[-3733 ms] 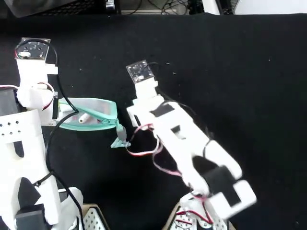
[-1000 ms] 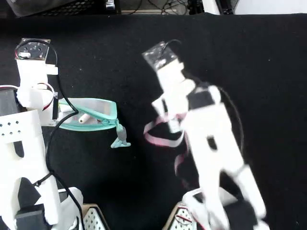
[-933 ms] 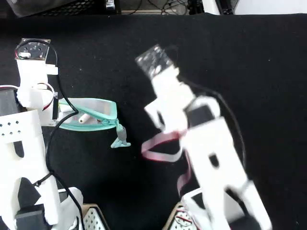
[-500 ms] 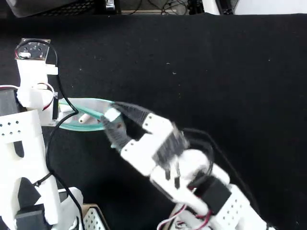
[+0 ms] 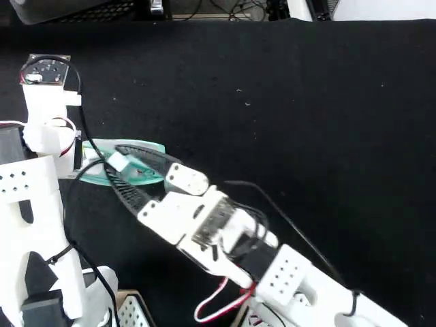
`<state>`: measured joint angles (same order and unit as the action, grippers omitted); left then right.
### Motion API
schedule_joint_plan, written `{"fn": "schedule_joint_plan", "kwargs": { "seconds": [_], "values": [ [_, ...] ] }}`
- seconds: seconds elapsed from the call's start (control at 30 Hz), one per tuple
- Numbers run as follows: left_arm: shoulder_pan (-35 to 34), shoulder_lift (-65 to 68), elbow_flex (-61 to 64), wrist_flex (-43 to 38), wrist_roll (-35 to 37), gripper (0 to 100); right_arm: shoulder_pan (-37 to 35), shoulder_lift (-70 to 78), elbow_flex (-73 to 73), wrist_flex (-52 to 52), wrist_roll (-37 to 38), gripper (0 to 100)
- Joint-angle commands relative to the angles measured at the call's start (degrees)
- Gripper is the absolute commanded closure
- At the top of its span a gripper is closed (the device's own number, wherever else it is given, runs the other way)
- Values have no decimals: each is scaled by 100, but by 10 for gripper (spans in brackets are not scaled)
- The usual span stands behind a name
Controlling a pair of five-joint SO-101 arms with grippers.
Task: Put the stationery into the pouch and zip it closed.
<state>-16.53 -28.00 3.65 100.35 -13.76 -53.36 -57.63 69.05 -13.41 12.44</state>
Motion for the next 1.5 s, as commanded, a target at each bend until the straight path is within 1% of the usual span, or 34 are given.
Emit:
{"fn": "schedule_joint_plan", "kwargs": {
  "seconds": [0.0, 0.17, 0.33, 0.4, 0.43, 0.53, 0.6, 0.7, 0.77, 0.97, 1.1, 1.23, 1.47],
  "values": [
    [75, -53, -31, 35, 0, 970, -26, 980, -602, -264, 0, 986],
    [48, -53, -31, 35, 0, 970, 123, 2044, -708, -651, 0, 986],
    [57, -44, -48, 35, 0, 970, 281, 2404, -699, -712, 0, 986],
    [66, -44, -48, 35, 0, 970, 246, 2396, -804, -308, 0, 974],
    [75, -44, -48, 35, 0, 970, 202, 2396, -936, -18, -9, 949],
    [57, -44, -57, 35, 0, 970, 44, 2396, -1481, 1380, -53, 826],
    [40, -62, -66, 35, -9, 970, 35, 2396, -1912, 2391, -53, 770],
    [40, -62, -66, 35, -9, 970, 53, 2396, -2431, 3437, -53, 774],
    [48, -62, -66, 35, -9, 970, 62, 2396, -2615, 3710, -18, 786],
    [48, -79, -66, 35, -9, 970, 62, 2352, -2668, 3745, -9, 797],
    [48, -79, -66, 35, -9, 970, 70, 1851, -2624, 3789, -9, 797],
    [48, -79, -40, 35, -9, 970, 70, 769, -2352, 3815, -9, 797],
    [48, -53, -31, 35, -9, 970, 105, -1367, -1174, 4800, -9, 795]
  ]
}}
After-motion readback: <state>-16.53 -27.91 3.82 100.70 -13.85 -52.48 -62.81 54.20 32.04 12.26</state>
